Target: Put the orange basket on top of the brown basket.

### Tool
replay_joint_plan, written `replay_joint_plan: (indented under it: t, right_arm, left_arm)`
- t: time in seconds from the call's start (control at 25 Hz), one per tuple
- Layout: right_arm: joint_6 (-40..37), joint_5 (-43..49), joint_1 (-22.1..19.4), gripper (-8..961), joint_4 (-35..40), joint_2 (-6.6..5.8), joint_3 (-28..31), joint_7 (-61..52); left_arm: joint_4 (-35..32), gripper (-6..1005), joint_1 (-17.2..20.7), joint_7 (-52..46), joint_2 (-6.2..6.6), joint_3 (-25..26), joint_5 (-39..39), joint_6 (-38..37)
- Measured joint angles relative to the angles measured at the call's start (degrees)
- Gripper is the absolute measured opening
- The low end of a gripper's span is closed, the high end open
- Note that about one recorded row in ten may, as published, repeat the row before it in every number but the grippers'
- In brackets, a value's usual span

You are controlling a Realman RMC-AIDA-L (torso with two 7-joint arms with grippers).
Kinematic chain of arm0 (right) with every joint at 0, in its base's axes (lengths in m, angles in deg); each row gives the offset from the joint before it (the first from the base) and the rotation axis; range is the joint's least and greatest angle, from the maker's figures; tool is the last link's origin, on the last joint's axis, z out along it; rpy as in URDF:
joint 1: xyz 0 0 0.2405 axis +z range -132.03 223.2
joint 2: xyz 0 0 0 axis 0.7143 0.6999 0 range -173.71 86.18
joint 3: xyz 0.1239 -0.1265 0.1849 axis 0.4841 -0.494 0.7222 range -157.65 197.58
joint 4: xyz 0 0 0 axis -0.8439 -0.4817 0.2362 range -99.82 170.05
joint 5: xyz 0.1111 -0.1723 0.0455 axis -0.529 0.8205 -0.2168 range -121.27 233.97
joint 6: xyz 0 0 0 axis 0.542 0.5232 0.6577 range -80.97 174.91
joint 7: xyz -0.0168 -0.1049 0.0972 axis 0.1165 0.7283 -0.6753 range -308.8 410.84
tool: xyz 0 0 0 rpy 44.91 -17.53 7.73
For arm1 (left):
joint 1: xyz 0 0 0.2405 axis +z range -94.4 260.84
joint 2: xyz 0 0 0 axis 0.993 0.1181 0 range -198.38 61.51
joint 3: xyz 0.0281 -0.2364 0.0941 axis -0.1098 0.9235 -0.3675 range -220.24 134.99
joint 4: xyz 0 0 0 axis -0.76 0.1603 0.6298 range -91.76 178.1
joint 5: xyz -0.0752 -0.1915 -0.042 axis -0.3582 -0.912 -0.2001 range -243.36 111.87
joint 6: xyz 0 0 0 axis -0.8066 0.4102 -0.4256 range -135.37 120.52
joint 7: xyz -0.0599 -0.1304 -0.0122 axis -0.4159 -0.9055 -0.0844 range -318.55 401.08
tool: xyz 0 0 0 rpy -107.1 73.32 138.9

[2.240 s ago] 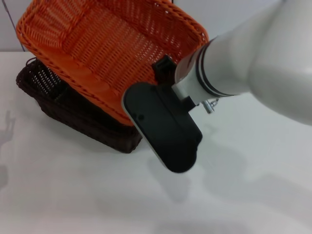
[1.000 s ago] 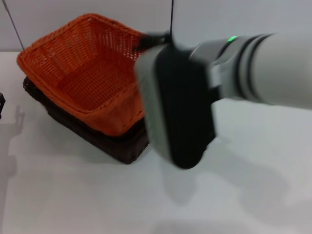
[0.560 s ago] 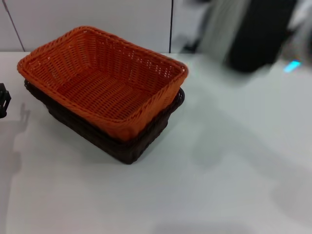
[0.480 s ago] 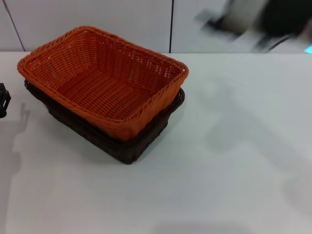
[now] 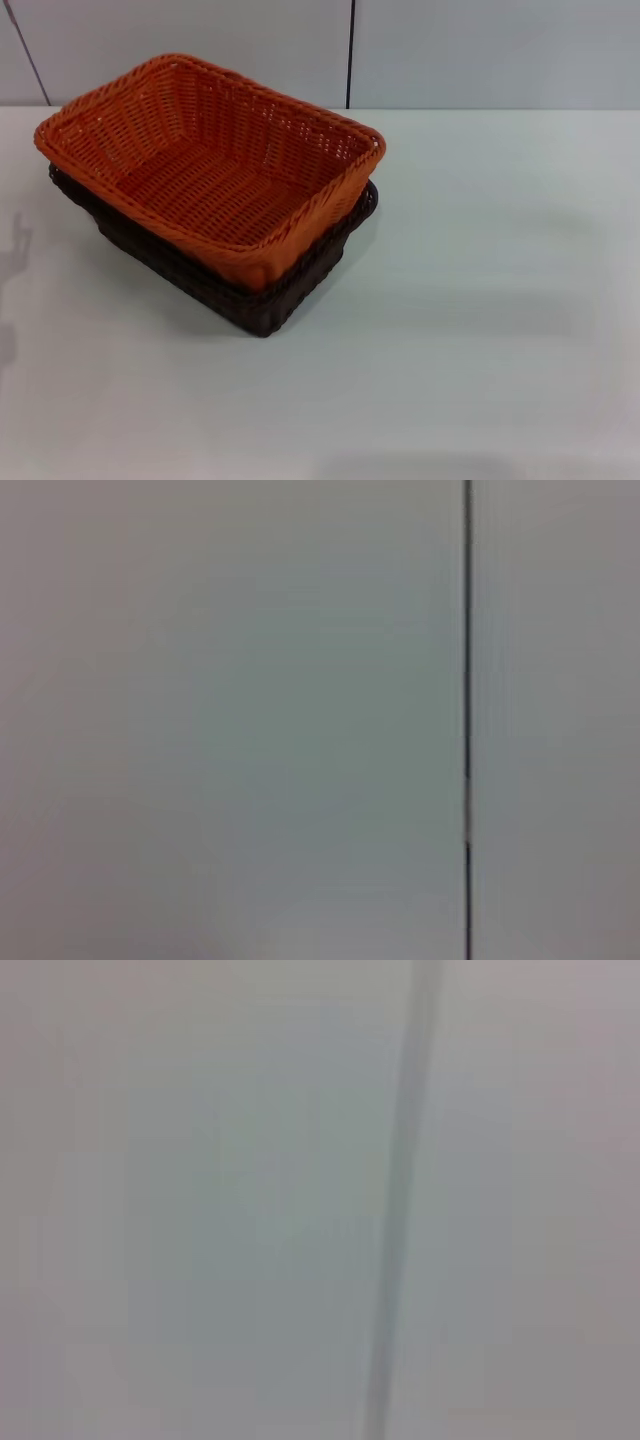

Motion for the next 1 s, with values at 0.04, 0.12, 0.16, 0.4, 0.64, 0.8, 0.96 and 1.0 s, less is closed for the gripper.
replay_joint_plan:
  t: [0.04, 0.12, 0.16, 0.4, 0.64, 0.8, 0.96, 1.0]
  right_arm:
    - [5.02, -2.04, -0.69, 731, -3.05, 0.00, -0.96, -0.20]
    - [17.66, -8.36, -1.37, 731, -11.83, 0.02, -4.92, -0.70]
    - [17.66, -8.36, -1.37, 731, -11.83, 0.02, -4.92, -0.70]
    - [32.89, -15.38, -0.14, 730, -22.38, 0.09, -11.92, -1.11]
    - [44.39, -20.77, 1.64, 730, -28.31, -0.03, -17.95, -1.18]
    - [45.86, -21.05, 2.35, 730, -30.28, -0.04, -18.42, -1.19]
    - [49.65, -21.48, 2.96, 730, -33.07, 0.08, -19.87, -1.56]
    - [50.71, -21.69, 3.16, 730, -33.86, 0.08, -20.35, -1.92]
  left_arm:
    - [-0.43, 744, 0.02, -0.44, 0.01, 0.20, 0.04, -0.84]
    - [-1.47, 744, 0.06, -0.75, -0.03, 0.52, 0.01, -2.81]
    - [-1.88, 744, 0.09, -0.77, -0.05, 0.58, -0.01, -3.66]
    - [-2.71, 743, 0.61, -2.52, -0.06, 2.01, -0.13, -5.51]
    - [-4.30, 744, 0.95, -5.15, 0.01, 2.17, -0.15, -8.44]
    - [-4.75, 746, 0.97, -5.02, 0.04, 2.17, -0.15, -8.89]
    - [-4.85, 749, 1.23, -4.89, 0.12, 2.10, 0.04, -8.95]
    - [-4.86, 749, 1.32, -4.98, 0.12, 2.02, 0.10, -8.98]
